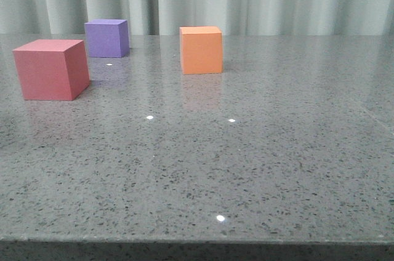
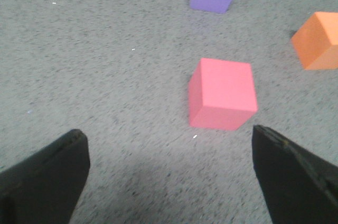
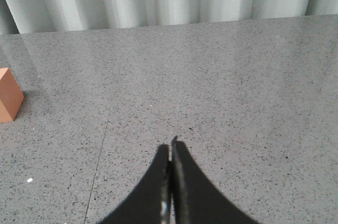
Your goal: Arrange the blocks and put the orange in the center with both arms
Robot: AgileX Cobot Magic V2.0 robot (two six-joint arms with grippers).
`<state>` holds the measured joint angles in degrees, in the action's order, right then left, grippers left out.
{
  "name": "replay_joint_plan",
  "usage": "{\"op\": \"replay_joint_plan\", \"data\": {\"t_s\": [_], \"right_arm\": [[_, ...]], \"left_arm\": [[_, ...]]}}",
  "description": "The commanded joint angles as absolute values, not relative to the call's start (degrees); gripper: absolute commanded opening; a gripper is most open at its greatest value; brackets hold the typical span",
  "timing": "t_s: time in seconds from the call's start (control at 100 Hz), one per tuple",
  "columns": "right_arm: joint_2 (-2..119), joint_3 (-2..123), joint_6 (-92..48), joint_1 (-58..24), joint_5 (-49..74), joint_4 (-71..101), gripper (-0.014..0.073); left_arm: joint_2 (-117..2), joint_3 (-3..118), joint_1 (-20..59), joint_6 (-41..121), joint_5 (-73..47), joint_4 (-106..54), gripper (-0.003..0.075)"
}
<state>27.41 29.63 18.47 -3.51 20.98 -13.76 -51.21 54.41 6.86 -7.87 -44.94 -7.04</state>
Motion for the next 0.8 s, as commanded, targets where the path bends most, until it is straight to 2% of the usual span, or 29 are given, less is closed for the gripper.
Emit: {"op": "replay_joint_plan", "data": {"t_s": [0.0, 0.31, 0.48, 0.79], "right_arm": [[27.37, 30.95, 18.36, -3.28, 16.4, -14.78, -0.0069], [27.37, 30.95, 18.36, -3.28, 16.4, -14.78, -0.0069], [27.37, 30.95, 18.36, -3.28, 16.4, -14.78, -0.0069], [27.37, 30.95, 18.36, -3.28, 16.4, -14.78, -0.0069]], "left_arm": [[-53.8, 58.15, 9.73, -7.9, -38.15, -9.52, 0.0597], [-72.94, 72.21, 27.54, -13.38, -32.66, -7.08, 0.0597], [-86.36, 84.27, 33.66, -22.2, -33.71, 1.31, 0.0597], [-104.9, 104.12, 41.39, -40.33, -42.99, 22.64, 0.0597]]}}
